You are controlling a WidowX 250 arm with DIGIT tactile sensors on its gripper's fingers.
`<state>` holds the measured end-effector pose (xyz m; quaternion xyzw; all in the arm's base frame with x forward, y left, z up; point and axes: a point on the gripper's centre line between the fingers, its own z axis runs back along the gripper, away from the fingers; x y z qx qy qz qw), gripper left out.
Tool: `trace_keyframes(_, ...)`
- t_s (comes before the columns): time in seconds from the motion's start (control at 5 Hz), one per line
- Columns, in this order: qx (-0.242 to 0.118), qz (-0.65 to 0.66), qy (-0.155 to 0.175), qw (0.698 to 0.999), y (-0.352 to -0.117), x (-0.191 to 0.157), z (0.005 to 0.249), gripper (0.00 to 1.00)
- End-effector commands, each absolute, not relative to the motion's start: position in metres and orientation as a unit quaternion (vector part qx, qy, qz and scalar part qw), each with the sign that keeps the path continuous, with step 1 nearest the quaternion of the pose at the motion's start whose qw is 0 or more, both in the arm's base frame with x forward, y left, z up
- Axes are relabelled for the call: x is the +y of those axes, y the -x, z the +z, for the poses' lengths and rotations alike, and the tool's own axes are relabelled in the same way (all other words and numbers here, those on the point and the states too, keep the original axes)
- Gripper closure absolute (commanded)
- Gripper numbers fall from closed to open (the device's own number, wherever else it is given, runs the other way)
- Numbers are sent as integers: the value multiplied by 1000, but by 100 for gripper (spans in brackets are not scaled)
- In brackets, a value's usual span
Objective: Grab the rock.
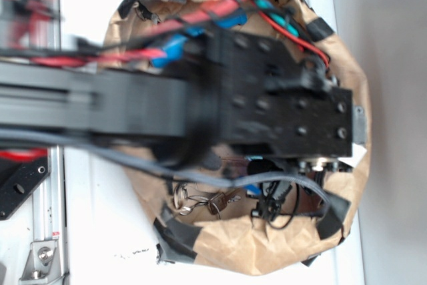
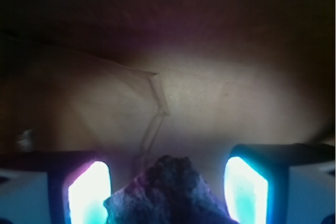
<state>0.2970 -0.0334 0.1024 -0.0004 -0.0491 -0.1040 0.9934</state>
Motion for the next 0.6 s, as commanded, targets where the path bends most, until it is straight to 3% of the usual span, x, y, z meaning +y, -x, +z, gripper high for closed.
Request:
trace_keyframes(0.0, -102, -74, -28, 992, -293, -7, 199, 100)
trace_keyframes(0.4, -90, 0, -42, 995, -283, -6, 190, 100)
